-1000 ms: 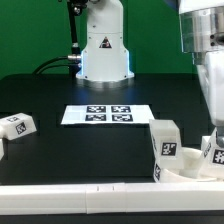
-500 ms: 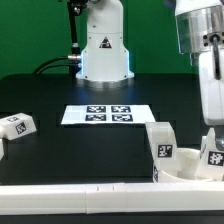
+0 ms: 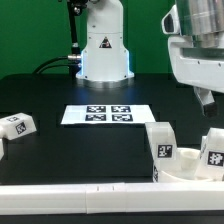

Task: Assemble stool

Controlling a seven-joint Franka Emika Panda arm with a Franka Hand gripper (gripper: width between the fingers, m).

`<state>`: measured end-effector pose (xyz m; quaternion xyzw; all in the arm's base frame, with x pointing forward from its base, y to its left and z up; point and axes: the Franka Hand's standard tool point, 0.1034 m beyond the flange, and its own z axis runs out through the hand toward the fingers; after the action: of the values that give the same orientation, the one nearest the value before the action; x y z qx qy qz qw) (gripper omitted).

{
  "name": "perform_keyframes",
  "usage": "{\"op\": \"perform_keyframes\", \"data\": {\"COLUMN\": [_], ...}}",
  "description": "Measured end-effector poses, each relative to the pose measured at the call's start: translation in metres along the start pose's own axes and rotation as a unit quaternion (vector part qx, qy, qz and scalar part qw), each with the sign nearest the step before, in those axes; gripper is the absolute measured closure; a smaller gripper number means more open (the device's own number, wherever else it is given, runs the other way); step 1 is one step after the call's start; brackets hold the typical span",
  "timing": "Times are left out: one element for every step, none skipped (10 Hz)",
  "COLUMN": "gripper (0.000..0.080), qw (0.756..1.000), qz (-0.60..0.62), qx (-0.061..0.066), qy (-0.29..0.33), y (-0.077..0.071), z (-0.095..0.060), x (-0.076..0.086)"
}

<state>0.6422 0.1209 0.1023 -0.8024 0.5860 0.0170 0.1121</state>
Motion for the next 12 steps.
{"op": "perform_keyframes", "data": {"gripper": [0.015,0.015,0.015,0.015,0.015,0.015,0.015,0.015,0.015,0.015,0.015,0.015], "qw": [0.999,0.998,0.984,0.96,0.928,0.898,0.899,0.881,0.865,0.849,0.787,0.725], "qz": [-0.036,-0.066,-0.174,-0.276,-0.369,-0.438,-0.435,-0.469,-0.499,-0.526,-0.613,-0.685], "qx": [-0.001,-0.002,-0.019,-0.026,-0.036,-0.043,-0.033,-0.035,-0.037,-0.039,-0.052,-0.066], "qy": [0.0,0.002,0.021,0.027,0.032,0.032,0.042,0.042,0.041,0.04,0.043,0.035], "y": [0.001,0.001,0.002,0.001,0.003,0.006,0.004,0.005,0.005,0.005,0.004,0.007], "z": [0.001,0.001,0.001,0.001,0.006,0.012,0.01,0.01,0.011,0.011,0.009,0.01], "x": [0.001,0.0,-0.002,-0.003,-0.006,-0.012,-0.013,-0.012,-0.01,-0.01,-0.01,-0.009]}}
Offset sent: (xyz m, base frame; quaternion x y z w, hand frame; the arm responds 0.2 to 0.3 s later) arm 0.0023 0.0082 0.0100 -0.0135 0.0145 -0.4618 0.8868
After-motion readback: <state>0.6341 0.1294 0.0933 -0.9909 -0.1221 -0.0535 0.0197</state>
